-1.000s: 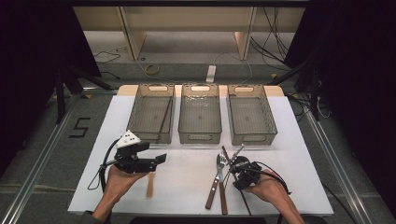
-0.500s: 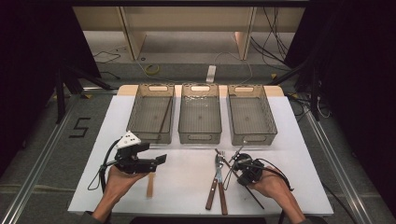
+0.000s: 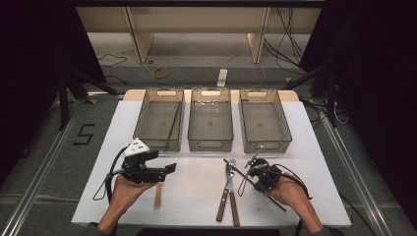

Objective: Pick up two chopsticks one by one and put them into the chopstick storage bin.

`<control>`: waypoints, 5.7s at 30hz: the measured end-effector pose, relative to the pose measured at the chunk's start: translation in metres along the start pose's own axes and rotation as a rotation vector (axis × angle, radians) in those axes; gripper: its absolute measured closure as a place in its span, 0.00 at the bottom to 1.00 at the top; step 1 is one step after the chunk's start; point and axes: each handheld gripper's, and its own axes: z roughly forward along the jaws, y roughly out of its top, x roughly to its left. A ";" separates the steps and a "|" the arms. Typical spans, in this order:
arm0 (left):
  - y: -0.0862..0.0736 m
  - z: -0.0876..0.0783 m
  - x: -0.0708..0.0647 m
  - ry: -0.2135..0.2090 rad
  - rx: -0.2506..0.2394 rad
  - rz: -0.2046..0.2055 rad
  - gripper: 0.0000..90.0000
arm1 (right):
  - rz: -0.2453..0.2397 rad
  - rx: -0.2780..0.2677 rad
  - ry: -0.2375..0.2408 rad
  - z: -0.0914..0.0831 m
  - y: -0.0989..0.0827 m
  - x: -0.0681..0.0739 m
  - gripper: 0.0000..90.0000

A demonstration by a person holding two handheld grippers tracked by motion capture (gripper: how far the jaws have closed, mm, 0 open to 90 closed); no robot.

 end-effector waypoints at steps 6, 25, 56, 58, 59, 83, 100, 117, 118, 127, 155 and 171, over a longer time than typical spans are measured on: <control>0.000 0.000 0.000 -0.002 0.000 0.000 0.17 | 0.003 -0.017 -0.013 -0.006 -0.001 -0.004 0.96; 0.001 0.003 -0.003 -0.015 0.017 0.018 0.17 | 0.016 -0.121 -0.045 -0.040 -0.007 -0.018 0.96; -0.003 0.033 -0.043 -0.177 0.233 0.282 0.18 | -0.367 -0.157 0.061 -0.059 0.017 0.067 0.96; -0.005 0.036 -0.049 -0.193 0.262 0.329 0.18 | -0.390 -0.156 0.069 -0.059 0.017 0.072 0.96; -0.006 0.036 -0.051 -0.193 0.274 0.347 0.18 | -0.399 -0.159 0.071 -0.059 0.017 0.074 0.96; -0.016 0.044 -0.081 -0.290 0.421 0.536 0.51 | -0.536 -0.132 0.113 -0.053 0.020 0.095 0.96; -0.018 0.043 -0.085 -0.338 0.481 0.607 0.83 | -0.607 -0.127 0.128 -0.052 0.017 0.100 0.95; -0.014 0.033 -0.074 -0.356 0.448 0.574 0.93 | -0.515 -0.304 0.132 -0.067 0.012 0.072 0.64; -0.012 0.032 -0.070 -0.318 0.440 0.555 0.93 | -0.495 -0.323 0.134 -0.068 0.011 0.069 0.61; -0.005 0.030 -0.054 -0.185 0.404 0.432 0.93 | -0.300 -0.490 0.106 -0.072 0.002 0.048 0.43; 0.019 0.012 0.006 0.054 0.206 0.096 0.93 | 0.028 -0.685 0.102 -0.044 -0.044 0.022 0.25; 0.035 0.013 0.038 0.116 0.155 0.030 0.93 | 0.114 -0.804 0.135 -0.044 -0.064 0.016 0.23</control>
